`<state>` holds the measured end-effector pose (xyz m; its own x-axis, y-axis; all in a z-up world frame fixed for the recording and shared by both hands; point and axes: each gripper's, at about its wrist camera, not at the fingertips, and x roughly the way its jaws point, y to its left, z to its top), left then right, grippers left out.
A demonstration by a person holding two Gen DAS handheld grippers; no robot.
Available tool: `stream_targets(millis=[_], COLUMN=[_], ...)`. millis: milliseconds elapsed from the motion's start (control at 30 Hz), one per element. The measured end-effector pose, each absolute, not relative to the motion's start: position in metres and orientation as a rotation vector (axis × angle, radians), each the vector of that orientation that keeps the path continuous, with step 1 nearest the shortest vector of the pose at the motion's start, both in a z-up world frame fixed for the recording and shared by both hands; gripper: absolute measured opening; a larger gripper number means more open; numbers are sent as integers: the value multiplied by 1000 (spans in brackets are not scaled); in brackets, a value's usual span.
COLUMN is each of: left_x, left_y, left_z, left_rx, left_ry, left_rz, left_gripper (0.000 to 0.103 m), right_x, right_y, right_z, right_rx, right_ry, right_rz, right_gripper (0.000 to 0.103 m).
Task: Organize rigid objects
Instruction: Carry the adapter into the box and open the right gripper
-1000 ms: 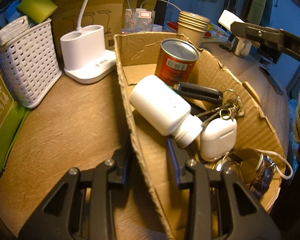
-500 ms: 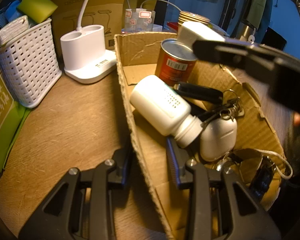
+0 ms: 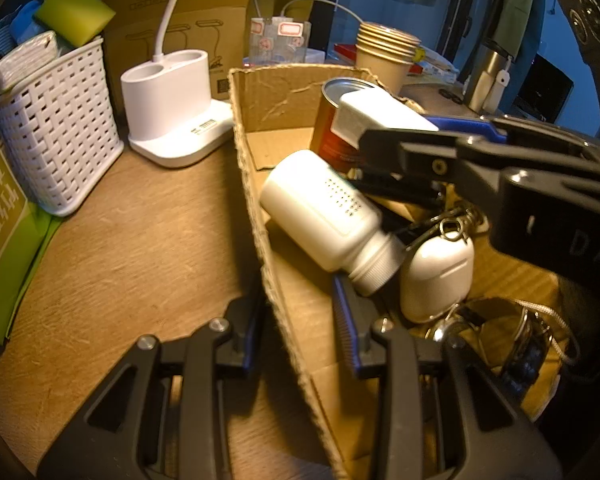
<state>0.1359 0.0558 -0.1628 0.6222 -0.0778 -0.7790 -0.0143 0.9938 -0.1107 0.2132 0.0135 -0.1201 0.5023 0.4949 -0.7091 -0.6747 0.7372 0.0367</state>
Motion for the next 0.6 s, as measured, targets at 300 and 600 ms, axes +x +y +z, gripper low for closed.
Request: stream_targets(millis=[300,600], left_x=[135,135], left_y=[56,56], left_z=[-162,-162], left_rx=[-111,-110], left_ry=[899,899], left_rz=[-36,-35], left_gripper=[34,34], right_x=[215,208], right_y=[12,-4], right_z=[-119,-114], right_rx=[-246,-219], right_ry=[769,757], right_rz=[706,662], right_gripper=[46,46])
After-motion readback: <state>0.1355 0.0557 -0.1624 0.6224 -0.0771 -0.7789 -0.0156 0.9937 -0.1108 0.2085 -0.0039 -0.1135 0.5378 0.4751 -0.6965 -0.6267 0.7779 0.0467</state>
